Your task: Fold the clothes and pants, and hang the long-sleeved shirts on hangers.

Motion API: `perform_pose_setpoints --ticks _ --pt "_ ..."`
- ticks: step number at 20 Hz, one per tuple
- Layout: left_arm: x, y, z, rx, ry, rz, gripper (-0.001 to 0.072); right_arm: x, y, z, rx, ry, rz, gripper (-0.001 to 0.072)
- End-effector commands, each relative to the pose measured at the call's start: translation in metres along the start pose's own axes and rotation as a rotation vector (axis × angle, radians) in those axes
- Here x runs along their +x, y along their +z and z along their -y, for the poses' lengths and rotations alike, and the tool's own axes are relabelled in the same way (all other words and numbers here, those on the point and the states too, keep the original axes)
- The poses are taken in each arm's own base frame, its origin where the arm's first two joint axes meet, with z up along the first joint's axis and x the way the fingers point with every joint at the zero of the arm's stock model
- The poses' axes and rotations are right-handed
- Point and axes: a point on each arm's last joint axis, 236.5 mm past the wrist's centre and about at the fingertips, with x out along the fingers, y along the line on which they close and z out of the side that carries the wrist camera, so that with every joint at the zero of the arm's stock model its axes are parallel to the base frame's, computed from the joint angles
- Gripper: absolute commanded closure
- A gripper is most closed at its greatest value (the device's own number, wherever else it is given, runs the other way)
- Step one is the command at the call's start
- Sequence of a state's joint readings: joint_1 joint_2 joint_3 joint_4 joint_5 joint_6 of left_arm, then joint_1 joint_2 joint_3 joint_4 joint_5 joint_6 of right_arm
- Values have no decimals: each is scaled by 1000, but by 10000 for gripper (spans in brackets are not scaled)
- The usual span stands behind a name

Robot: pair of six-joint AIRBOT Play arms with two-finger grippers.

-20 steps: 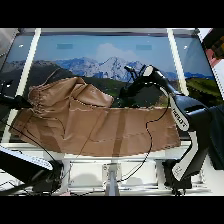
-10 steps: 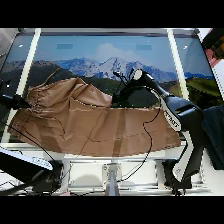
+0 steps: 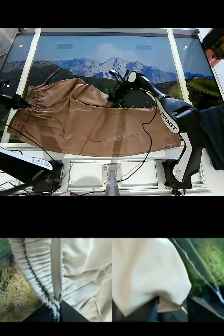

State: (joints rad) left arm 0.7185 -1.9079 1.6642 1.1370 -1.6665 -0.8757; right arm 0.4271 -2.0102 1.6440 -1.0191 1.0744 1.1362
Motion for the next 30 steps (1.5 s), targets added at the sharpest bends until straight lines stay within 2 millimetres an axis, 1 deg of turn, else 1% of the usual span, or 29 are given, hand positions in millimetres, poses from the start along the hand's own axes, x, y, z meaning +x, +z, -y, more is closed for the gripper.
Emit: perform_pose_setpoints --ticks 1,2,3,4,6,9,11,12,13,15,18,20,21,24,26,27,30 --pt "-1 -2 2 -4 -8 -10 655 5 3 -6 -25 -15 6 515" --pt "-1 -3 3 -4 -10 -12 655 4 6 -6 -28 -18 14 632" --pt "-2 -3 3 -3 -6 -8 655 0 10 -6 -38 -25 21 697" --pt "-5 -1 3 1 4 3 656 -7 14 -3 -61 -46 23 697" --pt "-17 9 2 14 51 58 656 -31 36 3 -135 -116 52 697" --pt "-41 22 1 43 143 146 656 -93 93 4 -256 -252 191 698" --pt "-57 24 -2 56 208 174 655 -138 124 0 -317 -336 285 698" --pt "-63 22 -2 60 230 179 655 -157 136 -4 -338 -364 332 697" --pt "-68 22 -1 61 240 187 655 -175 145 -8 -355 -394 385 698" --pt "-74 21 0 61 248 199 655 -205 158 -15 -380 -437 463 698" --pt "-75 21 2 62 244 206 655 -243 177 -24 -416 -495 581 698" --pt "-75 22 3 62 241 207 655 -261 188 -32 -427 -509 654 697" --pt "-75 23 5 63 231 214 655 -265 190 -33 -430 -513 670 697" --pt "-75 25 8 65 222 219 655 -269 195 -35 -434 -517 695 697" --pt "-75 25 8 65 222 219 655 -274 201 -40 -459 -528 728 698" --pt "-75 24 8 65 221 219 655 -282 209 -48 -493 -545 770 697" --pt "-75 24 8 65 220 219 654 -328 231 -80 -622 -641 939 697"
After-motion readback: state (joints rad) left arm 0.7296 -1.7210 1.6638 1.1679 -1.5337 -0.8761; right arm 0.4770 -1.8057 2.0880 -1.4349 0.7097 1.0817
